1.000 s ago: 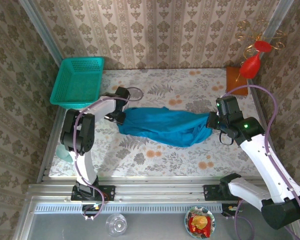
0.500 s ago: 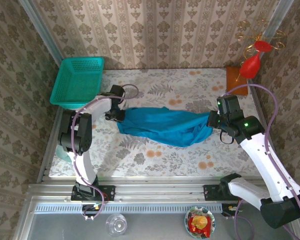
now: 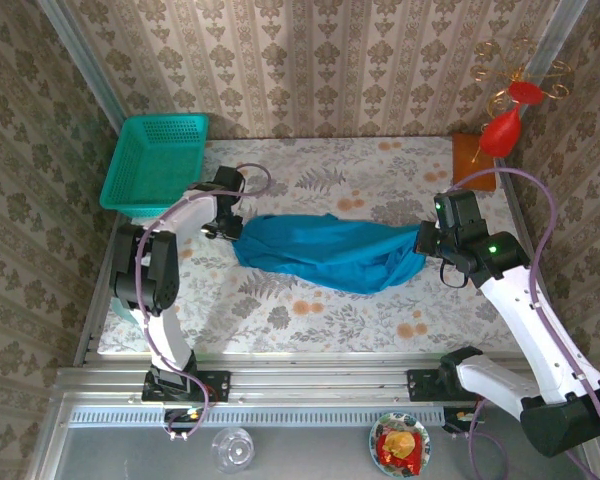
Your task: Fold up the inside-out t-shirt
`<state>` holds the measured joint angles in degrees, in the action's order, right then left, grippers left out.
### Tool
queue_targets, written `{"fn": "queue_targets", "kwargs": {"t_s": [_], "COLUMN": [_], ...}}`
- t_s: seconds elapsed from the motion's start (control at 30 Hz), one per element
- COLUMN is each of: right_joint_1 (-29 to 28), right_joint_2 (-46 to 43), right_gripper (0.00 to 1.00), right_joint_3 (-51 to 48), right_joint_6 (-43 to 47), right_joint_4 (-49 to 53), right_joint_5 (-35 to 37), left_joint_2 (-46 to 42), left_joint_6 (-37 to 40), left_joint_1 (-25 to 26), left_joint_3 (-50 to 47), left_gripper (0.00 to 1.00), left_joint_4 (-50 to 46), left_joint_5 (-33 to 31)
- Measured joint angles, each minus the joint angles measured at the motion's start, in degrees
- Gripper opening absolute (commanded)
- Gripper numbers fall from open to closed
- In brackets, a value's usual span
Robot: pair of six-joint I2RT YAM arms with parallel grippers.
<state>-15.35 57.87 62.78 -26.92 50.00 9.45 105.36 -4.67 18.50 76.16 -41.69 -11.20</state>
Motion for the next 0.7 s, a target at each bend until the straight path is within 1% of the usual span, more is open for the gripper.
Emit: {"fn": "queue_targets", "kwargs": {"t_s": [0.1,0.23,0.37,0.57,0.63,0.7], "right_joint_1": [0.0,0.1,0.2,0.2,0.2,0.2], "right_joint_2": [0.0,-0.1,-0.2,-0.5,-0.6,-0.7], "right_gripper": [0.0,0.0,0.0,0.0,0.0,0.0], "right_joint_3": [0.0,0.0,0.0,0.0,0.0,0.0], "right_joint_6": [0.0,0.0,0.0,0.0,0.0,0.0], "right_joint_4": [0.0,0.0,0.0,0.0,0.0,0.0], "right_joint_5": [0.0,0.0,0.0,0.0,0.0,0.0], "left_joint_2": [-0.7,-0.8,-0.6,1.1,1.7,2.1], "left_joint_6": [0.0,-0.2,-0.3,-0.3,-0.2,0.1], "left_joint_1": [0.7,1.4,1.7,1.7,1.6,1.3], "left_joint_3": [0.1,0.2,0.3,0.3,0.3,0.3], "left_gripper": [0.34,0.37,0.38,0.37,0.32,0.21], "left_joint_4": [-0.3,-0.3,-0.3,-0.3,-0.3,-0.3], "left_joint_5": [0.1,3.3,6.0,6.1,5.6,5.7]}}
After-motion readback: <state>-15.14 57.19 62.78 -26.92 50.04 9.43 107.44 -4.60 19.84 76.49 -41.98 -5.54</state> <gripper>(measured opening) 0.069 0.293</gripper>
